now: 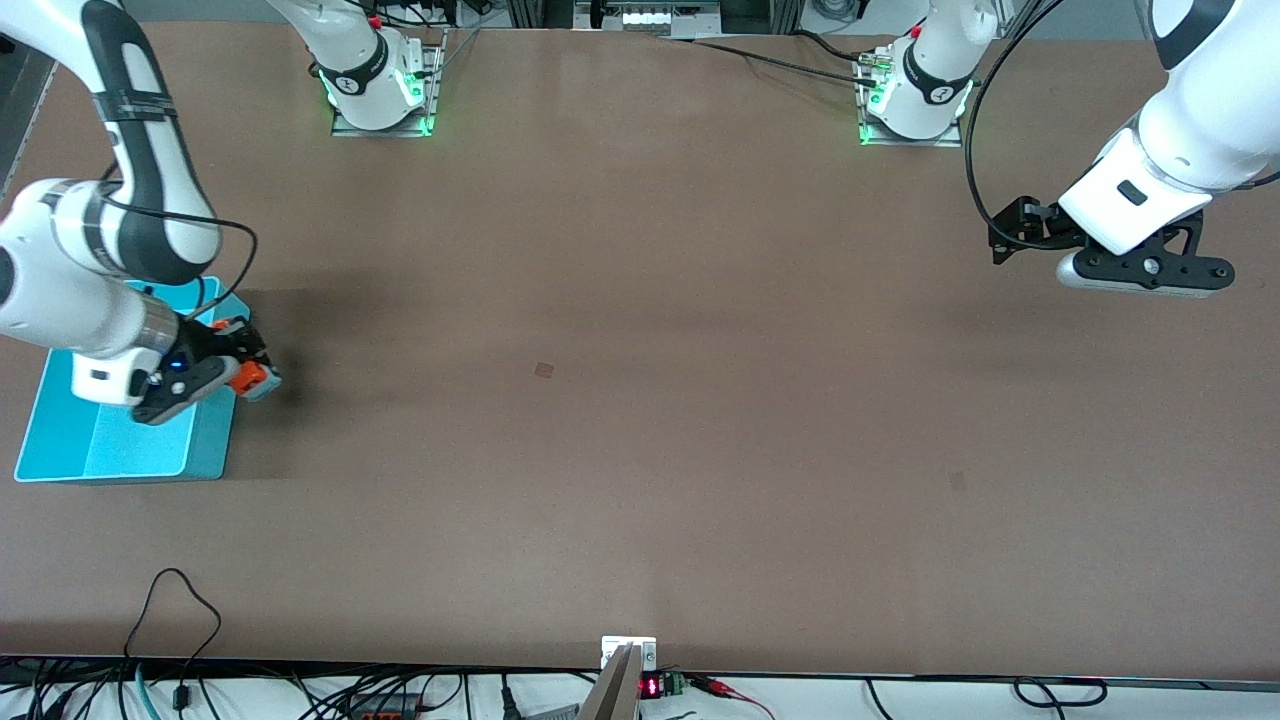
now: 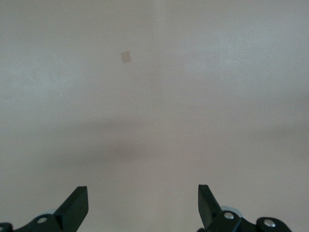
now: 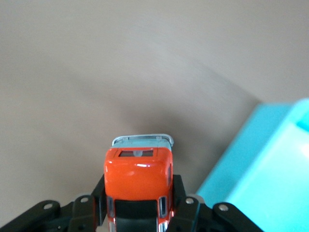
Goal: Wind up bus and store in blue box
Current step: 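Lift the bus and carry it over the blue box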
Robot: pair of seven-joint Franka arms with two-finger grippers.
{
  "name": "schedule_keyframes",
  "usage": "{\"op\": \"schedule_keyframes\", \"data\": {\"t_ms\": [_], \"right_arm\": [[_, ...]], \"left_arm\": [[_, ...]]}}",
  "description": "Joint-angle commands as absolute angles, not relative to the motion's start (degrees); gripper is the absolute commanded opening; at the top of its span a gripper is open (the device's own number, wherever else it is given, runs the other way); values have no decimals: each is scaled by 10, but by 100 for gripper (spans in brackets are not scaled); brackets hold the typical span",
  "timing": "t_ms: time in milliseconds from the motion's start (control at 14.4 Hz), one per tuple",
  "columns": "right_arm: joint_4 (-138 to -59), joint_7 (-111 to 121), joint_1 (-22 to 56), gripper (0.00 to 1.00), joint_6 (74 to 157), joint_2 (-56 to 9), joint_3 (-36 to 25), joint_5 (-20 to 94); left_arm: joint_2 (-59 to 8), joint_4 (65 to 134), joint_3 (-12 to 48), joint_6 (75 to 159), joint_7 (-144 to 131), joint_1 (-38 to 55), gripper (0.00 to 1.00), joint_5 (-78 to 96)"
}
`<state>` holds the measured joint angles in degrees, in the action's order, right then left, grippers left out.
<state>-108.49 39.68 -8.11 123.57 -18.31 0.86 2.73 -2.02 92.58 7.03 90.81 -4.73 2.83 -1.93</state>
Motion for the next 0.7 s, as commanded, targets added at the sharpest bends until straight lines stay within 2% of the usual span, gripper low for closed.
{"op": "schedule_keyframes", "data": {"t_ms": [0, 278, 626], "right_arm": [[-1062, 361, -83, 0, 1225, -183, -43, 43], [-1043, 270, -82, 0, 1241, -211, -116, 41], [-1044, 235, -86, 1, 1314, -271, -141, 37]], "left_arm": [[-17, 918, 74, 899, -52, 26, 100, -27], [-16, 918, 75, 899, -52, 26, 100, -27], [-16, 918, 74, 897, -51, 26, 100, -27]]}}
